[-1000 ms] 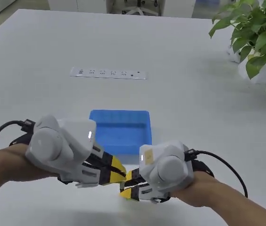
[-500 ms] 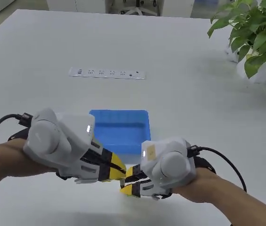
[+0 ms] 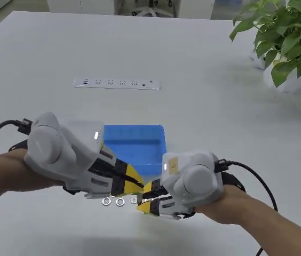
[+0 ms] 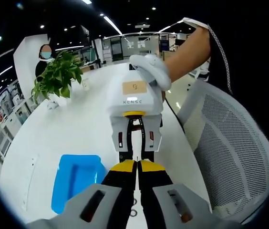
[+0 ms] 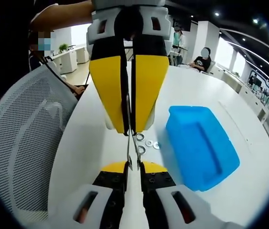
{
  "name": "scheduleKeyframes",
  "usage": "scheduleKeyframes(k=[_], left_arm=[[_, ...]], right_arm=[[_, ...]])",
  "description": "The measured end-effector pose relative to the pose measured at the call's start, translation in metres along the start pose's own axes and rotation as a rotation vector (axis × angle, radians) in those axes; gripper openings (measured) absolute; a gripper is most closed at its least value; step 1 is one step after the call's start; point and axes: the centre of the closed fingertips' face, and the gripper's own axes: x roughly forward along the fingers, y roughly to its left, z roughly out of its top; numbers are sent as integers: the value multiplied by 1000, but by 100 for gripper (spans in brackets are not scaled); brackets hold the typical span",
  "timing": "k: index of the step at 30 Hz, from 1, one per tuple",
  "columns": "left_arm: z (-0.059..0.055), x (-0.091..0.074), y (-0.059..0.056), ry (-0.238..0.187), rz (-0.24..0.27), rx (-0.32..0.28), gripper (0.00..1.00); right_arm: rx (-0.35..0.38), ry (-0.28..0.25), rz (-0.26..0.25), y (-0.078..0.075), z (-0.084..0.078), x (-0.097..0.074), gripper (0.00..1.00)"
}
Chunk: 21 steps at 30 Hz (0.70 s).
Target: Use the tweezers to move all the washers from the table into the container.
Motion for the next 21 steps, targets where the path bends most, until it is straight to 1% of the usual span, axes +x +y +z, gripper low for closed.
scheduleKeyframes(k=[7, 21], left_arm=[[2, 4, 2, -5, -13, 8, 5], [-1, 14, 9, -5, -33, -1, 5]], right_arm=[[7, 2, -22, -5, -5, -4, 12], [23, 16, -39, -12, -17, -4, 12]])
